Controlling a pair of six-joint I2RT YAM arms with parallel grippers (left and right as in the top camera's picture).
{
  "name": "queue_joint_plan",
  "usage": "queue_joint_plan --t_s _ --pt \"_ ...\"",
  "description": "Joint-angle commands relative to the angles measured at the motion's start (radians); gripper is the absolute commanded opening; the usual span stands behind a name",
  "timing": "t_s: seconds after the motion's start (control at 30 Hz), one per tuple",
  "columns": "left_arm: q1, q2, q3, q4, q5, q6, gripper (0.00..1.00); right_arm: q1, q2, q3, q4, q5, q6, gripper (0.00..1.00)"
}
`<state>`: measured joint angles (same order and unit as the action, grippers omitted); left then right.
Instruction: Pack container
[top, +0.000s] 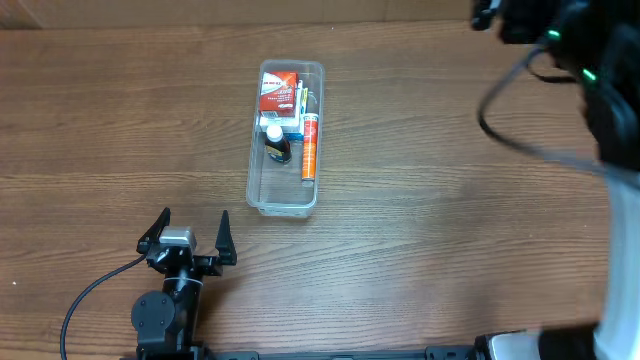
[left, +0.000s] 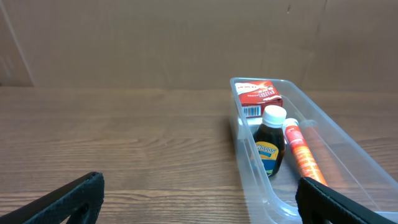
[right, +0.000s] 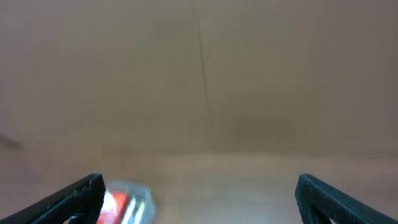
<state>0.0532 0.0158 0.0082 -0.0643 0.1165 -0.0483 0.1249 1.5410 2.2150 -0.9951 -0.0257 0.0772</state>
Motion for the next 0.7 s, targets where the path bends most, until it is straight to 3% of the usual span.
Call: queue_joint_plan --t_s 0.0,0.2,0.4,0.67 --pt "0.005 -0.011 -0.003 -0.002 0.006 0.019 1.00 0.000 -0.137 -0.230 0.186 -0.004 0.000 1.00" --pt "0.005 -0.011 -0.003 -0.002 0.006 0.019 1.00 0.000 -0.541 -0.882 0.640 -0.058 0.000 1.00" --pt "0.005 -0.011 -0.003 -0.002 0.006 0.019 1.00 -0.003 -0.978 -1.474 0.806 -0.153 -0.004 1.00" --pt "0.005 -0.011 -0.003 -0.002 0.006 0.019 1.00 -0.023 -1.324 -1.977 1.005 -0.202 -0.004 1.00"
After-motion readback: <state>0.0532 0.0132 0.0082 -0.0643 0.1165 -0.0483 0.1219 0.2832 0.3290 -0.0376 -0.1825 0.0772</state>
